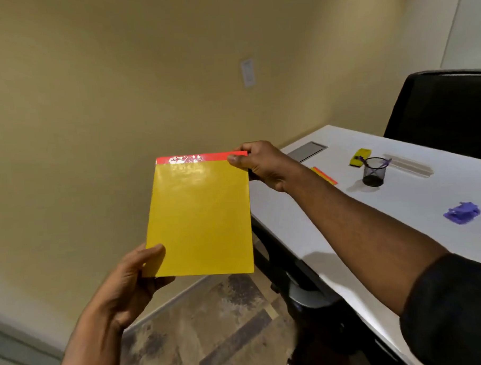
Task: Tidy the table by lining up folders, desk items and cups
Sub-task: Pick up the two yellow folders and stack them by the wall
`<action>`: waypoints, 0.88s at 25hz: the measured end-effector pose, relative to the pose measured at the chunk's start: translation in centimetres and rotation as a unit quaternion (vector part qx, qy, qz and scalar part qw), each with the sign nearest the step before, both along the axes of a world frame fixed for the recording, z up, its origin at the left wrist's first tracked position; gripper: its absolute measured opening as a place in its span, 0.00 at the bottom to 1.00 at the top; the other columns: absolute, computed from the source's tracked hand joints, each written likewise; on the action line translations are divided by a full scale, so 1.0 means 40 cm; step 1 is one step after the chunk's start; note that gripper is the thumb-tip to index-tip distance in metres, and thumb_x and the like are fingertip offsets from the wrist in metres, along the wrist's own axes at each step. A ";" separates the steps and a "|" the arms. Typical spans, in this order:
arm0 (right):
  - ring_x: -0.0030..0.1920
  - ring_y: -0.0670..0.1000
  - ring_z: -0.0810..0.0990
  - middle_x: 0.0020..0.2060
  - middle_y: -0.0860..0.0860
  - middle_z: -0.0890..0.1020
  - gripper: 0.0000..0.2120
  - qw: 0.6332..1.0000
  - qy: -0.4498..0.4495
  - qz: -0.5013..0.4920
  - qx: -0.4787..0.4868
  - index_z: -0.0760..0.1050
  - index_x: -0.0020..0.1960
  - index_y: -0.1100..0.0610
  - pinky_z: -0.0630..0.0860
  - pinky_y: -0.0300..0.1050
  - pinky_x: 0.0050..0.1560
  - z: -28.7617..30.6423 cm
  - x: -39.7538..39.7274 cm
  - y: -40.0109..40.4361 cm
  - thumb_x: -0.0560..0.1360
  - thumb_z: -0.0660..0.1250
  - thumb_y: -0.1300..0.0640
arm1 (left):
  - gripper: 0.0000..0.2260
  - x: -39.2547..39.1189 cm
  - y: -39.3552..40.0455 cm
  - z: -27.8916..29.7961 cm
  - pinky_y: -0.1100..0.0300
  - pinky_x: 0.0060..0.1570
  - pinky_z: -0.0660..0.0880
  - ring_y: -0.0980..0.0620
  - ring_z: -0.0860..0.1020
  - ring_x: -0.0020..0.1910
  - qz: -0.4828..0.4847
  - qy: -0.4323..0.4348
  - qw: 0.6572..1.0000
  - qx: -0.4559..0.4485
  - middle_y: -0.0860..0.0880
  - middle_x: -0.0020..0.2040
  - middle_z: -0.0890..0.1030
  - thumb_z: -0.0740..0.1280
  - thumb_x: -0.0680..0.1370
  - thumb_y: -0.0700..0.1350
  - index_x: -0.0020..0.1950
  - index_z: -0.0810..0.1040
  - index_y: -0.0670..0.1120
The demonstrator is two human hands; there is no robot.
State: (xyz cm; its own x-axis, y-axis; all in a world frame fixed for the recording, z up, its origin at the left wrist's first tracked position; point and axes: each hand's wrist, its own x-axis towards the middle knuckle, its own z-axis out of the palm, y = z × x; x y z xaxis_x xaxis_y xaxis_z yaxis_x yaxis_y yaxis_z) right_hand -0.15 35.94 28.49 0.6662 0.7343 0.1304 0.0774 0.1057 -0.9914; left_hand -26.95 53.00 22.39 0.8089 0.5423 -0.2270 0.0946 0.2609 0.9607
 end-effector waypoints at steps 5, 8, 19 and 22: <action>0.41 0.52 0.79 0.43 0.54 0.81 0.06 0.989 -0.109 -0.022 -0.099 0.78 0.51 0.59 0.78 0.44 0.36 -0.028 0.136 0.293 0.76 0.68 0.57 | 0.11 0.179 0.240 -0.051 0.51 0.50 0.78 0.49 0.82 0.53 0.009 0.041 0.999 0.024 0.47 0.59 0.84 0.62 0.80 0.41 0.59 0.80 0.48; 0.40 0.51 0.78 0.45 0.54 0.80 0.06 0.992 -0.057 -0.051 -0.102 0.77 0.52 0.55 0.78 0.41 0.34 -0.057 0.227 0.412 0.77 0.66 0.54 | 0.13 0.281 0.388 -0.071 0.58 0.43 0.82 0.52 0.83 0.54 0.014 0.028 0.999 0.025 0.50 0.59 0.84 0.60 0.81 0.41 0.64 0.76 0.51; 0.50 0.52 0.81 0.46 0.49 0.82 0.09 0.896 -0.066 -0.311 -0.309 0.78 0.48 0.53 0.73 0.44 0.45 -0.350 0.535 0.601 0.75 0.66 0.49 | 0.12 0.721 0.842 -0.210 0.56 0.37 0.75 0.51 0.82 0.43 -0.120 0.067 0.989 0.059 0.56 0.55 0.84 0.59 0.83 0.43 0.58 0.76 0.59; 0.56 0.54 0.79 0.54 0.52 0.82 0.12 0.842 -0.055 -0.359 -0.399 0.78 0.56 0.55 0.71 0.42 0.49 -0.423 0.575 0.606 0.75 0.66 0.51 | 0.12 0.858 0.927 -0.236 0.56 0.38 0.73 0.49 0.79 0.43 -0.175 0.079 0.980 0.048 0.51 0.58 0.81 0.59 0.83 0.43 0.62 0.74 0.57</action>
